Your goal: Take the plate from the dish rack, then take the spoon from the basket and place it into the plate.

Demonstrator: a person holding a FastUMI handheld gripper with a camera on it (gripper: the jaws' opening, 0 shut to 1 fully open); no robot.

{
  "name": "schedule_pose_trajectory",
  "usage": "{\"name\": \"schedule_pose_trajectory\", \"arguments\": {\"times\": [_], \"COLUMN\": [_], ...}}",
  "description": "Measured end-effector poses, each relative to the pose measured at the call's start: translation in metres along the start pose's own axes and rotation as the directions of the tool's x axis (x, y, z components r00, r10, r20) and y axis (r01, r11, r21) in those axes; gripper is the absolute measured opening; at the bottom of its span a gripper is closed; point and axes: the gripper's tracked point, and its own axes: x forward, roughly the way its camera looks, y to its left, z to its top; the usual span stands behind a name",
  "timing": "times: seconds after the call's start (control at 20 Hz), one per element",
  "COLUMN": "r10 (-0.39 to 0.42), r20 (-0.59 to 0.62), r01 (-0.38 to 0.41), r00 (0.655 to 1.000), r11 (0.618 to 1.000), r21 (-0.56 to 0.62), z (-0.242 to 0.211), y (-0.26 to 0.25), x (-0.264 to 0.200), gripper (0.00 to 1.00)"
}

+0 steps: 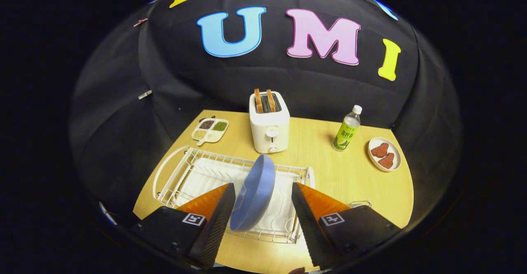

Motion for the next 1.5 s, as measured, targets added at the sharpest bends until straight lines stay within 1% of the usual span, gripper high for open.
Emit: {"name": "schedule_pose_trajectory", "arguments": {"times": [0.2, 0.3, 0.4, 0.45, 0.5, 0.55, 0.7, 0.75, 0.85, 1.05, 1.3, 1.5], "r10": [-0.042, -0.045, -0.058, -0.061, -0.066, -0.077, -0.150, -0.163, -0.190, -0.266, -0.242, -0.187], "r20": [-0.130, -0.185, -0.235, -0.255, -0.281, -0.295, -0.312, -0.313, -0.296, -0.214, -0.102, -0.029], "r01": [0.043, 0.052, 0.073, 0.080, 0.092, 0.107, 0.185, 0.199, 0.221, 0.270, 0.246, 0.189], "r00": [0.991, 0.982, 0.970, 0.965, 0.957, 0.952, 0.938, 0.936, 0.936, 0.940, 0.965, 0.982], "r11": [0.999, 0.998, 0.996, 0.995, 0.993, 0.991, 0.979, 0.976, 0.972, 0.963, 0.969, 0.979], "r21": [0.003, 0.032, 0.054, 0.066, 0.078, 0.085, 0.087, 0.087, 0.075, -0.011, 0.028, 0.075], "z": [-0.034, -0.046, -0.058, -0.062, -0.068, -0.068, -0.065, -0.062, -0.051, -0.014, 0.024, 0.040], "y": [0.000, 0.003, 0.004, 0.005, 0.007, 0.007, 0.001, 0.002, 0.000, -0.010, -0.011, -0.022], "x": [0.041, 0.056, 0.068, 0.072, 0.076, 0.077, 0.076, 0.077, 0.073, 0.063, 0.036, -0.006], "gripper": [0.85, 0.81, 0.72, 0.62, 0.55, 0.43, 0.37, 0.35, 0.33, 0.31, 0.31, 0.31]}}
